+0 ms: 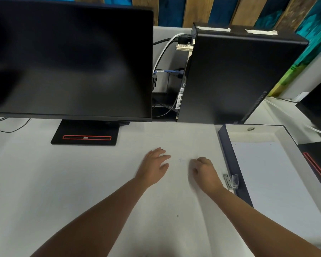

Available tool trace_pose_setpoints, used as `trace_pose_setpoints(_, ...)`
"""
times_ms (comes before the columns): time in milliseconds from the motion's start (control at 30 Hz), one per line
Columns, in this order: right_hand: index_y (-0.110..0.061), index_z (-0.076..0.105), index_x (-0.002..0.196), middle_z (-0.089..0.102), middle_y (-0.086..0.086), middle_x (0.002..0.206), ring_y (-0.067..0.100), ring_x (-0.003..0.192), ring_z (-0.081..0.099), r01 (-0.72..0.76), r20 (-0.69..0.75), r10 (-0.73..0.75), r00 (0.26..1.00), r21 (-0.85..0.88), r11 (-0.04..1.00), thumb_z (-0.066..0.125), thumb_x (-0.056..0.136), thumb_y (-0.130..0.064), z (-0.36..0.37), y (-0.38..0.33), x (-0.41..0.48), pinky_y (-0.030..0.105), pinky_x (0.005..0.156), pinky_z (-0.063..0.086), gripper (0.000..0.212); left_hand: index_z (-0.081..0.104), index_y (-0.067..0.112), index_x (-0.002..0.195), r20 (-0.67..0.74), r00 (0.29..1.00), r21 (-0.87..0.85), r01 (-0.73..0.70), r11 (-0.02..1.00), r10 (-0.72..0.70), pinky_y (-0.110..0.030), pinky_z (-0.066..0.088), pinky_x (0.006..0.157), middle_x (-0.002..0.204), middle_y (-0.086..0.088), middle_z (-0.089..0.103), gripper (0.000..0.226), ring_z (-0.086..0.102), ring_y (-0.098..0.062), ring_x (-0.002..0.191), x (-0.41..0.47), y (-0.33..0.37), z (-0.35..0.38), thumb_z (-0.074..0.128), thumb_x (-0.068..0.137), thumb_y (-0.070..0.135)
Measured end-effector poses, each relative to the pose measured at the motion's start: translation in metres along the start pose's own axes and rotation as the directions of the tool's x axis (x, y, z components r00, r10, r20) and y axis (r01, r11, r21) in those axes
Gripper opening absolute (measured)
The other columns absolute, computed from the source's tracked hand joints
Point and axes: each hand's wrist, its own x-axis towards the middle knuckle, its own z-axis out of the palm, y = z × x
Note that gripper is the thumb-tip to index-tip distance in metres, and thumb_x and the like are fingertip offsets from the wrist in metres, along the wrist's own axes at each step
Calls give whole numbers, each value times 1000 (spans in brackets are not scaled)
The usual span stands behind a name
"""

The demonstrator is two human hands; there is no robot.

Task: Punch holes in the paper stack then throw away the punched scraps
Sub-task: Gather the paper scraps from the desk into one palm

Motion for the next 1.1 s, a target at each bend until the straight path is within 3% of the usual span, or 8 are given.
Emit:
trace_pose_setpoints(67, -7, 53, 71, 48, 4, 73, 27, 77, 46, 32, 35, -34, 999, 63, 998, 52, 78, 0, 0, -3, -1, 22, 59, 33, 10, 60, 17, 128, -25, 1000, -28, 14, 1000, -15, -19, 10, 113, 141, -2, 50, 35, 30, -16, 141, -3, -1, 0, 53, 94, 22)
trace_pose_setpoints(100, -8, 61, 84, 54, 4, 83, 26, 85, 48, 36, 47, -41, 998, 114, 993, 59, 82, -11, 1, -4, -2, 25, 69, 39, 5, 60, 16, 127, -33, 999, -31, 18, 999, -19, -19, 11, 112, 140, -2, 51, 34, 31, -16, 141, -4, -2, -1, 54, 94, 21)
trace_pose_setpoints(167, -17, 60, 113, 55, 1, 104, 18, 100, 45, 29, 49, -37, 998, 159, 987, 68, 77, -39, 2, -8, -10, 27, 88, 41, 43, 61, 15, 126, -44, 999, -33, 24, 999, -26, -18, 13, 112, 139, -2, 53, 34, 33, -16, 140, -5, -2, -1, 55, 93, 21)
trace_pose_setpoints(233, -22, 50, 128, 52, 0, 118, 18, 110, 43, 97, 29, -100, 995, 100, 990, 67, 68, -60, 6, -13, -20, 30, 97, 38, 73, 62, 14, 125, -53, 998, -41, 31, 999, -33, -19, 15, 112, 138, -3, 53, 33, 34, -17, 139, -4, -2, -2, 56, 93, 20)
trace_pose_setpoints(400, -26, 40, 136, 48, -2, 124, 19, 119, 41, 245, 64, -243, 968, -20, 969, 56, 61, -78, 18, -25, -40, 27, 100, 26, 93, 63, 12, 124, -64, 997, -51, 44, 998, -47, -22, 19, 112, 137, -4, 54, 33, 36, -19, 138, -4, -3, -5, 57, 92, 17)
trace_pose_setpoints(600, -25, 38, 137, 47, 0, 126, 22, 121, 41, 288, 43, -286, 957, -68, 955, 54, 59, -79, 27, -30, -44, 36, 105, 27, 96, 63, 12, 123, -54, 997, -52, 56, 997, -58, -17, 17, 110, 137, -5, 54, 33, 37, -19, 138, -7, -3, -3, 58, 91, 17)
trace_pose_setpoints(933, -23, 36, 135, 44, 3, 132, 26, 124, 37, 0, -22, -2, 1000, -72, 997, 64, 67, -64, 11, -24, -3, 39, 105, 26, 85, 62, 13, 125, -42, 997, -40, 67, 997, -69, -20, 17, 111, 138, -4, 53, 34, 37, -18, 137, -14, -9, -5, 57, 91, 18)
trace_pose_setpoints(1100, -21, 45, 130, 48, 4, 132, 27, 122, 41, -75, 28, 77, 997, -66, 995, 64, 77, -54, 2, -24, 17, 41, 103, 29, 65, 63, 14, 124, -38, 998, -38, 56, 998, -57, -24, 18, 114, 138, -3, 52, 33, 36, -16, 138, -15, -8, -5, 58, 91, 18)
